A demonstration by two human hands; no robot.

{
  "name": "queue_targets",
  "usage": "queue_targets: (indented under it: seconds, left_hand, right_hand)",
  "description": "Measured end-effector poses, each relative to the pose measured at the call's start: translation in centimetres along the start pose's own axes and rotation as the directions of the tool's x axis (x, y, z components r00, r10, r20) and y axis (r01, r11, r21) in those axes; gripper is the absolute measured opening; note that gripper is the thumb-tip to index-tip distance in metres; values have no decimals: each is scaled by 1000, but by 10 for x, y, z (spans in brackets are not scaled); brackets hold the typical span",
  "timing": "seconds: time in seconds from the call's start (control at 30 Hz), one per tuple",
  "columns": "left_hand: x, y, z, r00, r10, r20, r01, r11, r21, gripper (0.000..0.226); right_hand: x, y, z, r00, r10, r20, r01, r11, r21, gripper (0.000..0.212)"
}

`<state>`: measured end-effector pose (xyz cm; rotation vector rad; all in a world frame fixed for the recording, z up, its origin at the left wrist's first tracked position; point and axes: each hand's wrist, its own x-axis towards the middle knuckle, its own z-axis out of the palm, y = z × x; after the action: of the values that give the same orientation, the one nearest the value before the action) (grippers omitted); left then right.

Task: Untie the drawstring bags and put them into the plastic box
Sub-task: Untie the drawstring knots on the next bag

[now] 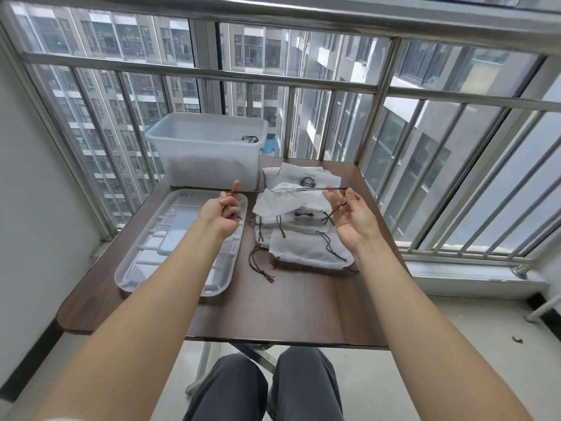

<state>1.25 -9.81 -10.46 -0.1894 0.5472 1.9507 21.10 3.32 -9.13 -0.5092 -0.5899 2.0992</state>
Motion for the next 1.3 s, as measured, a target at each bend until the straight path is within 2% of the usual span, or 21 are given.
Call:
queue_targets:
  seconds: [0.1, 0.4, 0.43, 0.5, 0.57, 0.6, 0.63, 0.67, 0.7, 0.73, 0.77, 0.8, 0.83, 0.9, 1.03, 1.13, 1.17, 1.2, 1.23, 1.27, 1.3]
  left_hand:
    - [0, 2, 0, 1000, 12, -21, -12, 1000, -4, 37]
    - [4, 12, 3, 983, 141, -116, -147, 988, -46, 37]
    - [2, 11, 3, 981, 165, -105, -166, 986, -7, 36]
    - [-2, 7, 0, 964, 258, -57, -239, 944, 229, 33]
    - [-6, 1, -5, 940, 341, -5, -286, 797, 532, 31]
    - [-9, -1, -5, 932, 363, 19, -281, 686, 671, 30]
    - [-11, -3, -5, 919, 389, 58, -274, 527, 804, 27]
    - [-14, -5, -4, 905, 408, 123, -268, 319, 909, 23]
    - [-17, -6, -2, 891, 403, 208, -262, 84, 961, 16]
    - [-20, -7, -1, 878, 375, 298, -266, -134, 954, 12]
    - [-22, -9, 1, 861, 343, 375, -273, -310, 911, 13]
    - [-25, -11, 3, 847, 316, 428, -275, -428, 861, 15]
    - [-26, -13, 4, 838, 291, 462, -278, -501, 820, 16]
    - [-28, -14, 6, 839, 233, 492, -283, -584, 761, 17]
    - [-22, -15, 4, 836, 155, 527, -233, -769, 596, 21]
    - [-26, -23, 8, 864, 192, 465, -129, -810, 572, 18]
    - [-29, -27, 12, 878, 210, 431, -105, -793, 600, 17]
    - [-33, -30, 15, 891, 218, 398, -124, -728, 675, 19]
    - [-36, -32, 18, 912, 209, 353, -172, -587, 791, 22]
    - [-41, -34, 20, 941, 174, 290, -209, -375, 903, 24]
    - [-45, -35, 22, 968, 112, 226, -207, -160, 965, 24]
  right_hand:
    - [-2, 4, 9, 1000, -21, 23, 19, 997, 75, 20]
    - [1, 1, 3, 988, -82, -130, 99, 986, 136, 25]
    - [1, 0, 1, 987, -97, -128, 111, 988, 105, 25]
    - [2, -1, -4, 986, -139, -95, 134, 989, -56, 24]
    - [2, -2, -8, 984, -169, -51, 148, 947, -286, 23]
    - [1, -2, -8, 985, -170, -27, 144, 899, -412, 21]
    - [-1, -1, -7, 983, -181, 10, 154, 809, -567, 18]
    - [-3, -1, -4, 978, -196, 65, 179, 652, -737, 13]
    - [-6, -1, -1, 969, -205, 141, 217, 423, -880, 11]
    - [-8, -1, 2, 954, -191, 232, 264, 164, -951, 11]
    - [-10, 0, 6, 935, -154, 320, 312, -70, -947, 14]
    - [-12, 0, 8, 917, -105, 386, 351, -250, -902, 16]
    - [-14, 0, 10, 901, -55, 430, 381, -374, -846, 18]
    - [-19, 2, 14, 881, 18, 474, 411, -527, -744, 21]
    - [-22, 4, 15, 843, 59, 534, 423, -687, -591, 24]
    - [-23, 9, 13, 862, 9, 506, 352, -728, -588, 22]
    - [-24, 11, 14, 881, -23, 472, 315, -717, -622, 23]
    - [-24, 14, 14, 902, -51, 428, 275, -697, -663, 24]
    - [-25, 16, 16, 922, -73, 380, 243, -656, -715, 26]
    - [-24, 17, 16, 942, -83, 326, 222, -573, -789, 29]
    - [-24, 18, 17, 960, -83, 266, 207, -430, -879, 33]
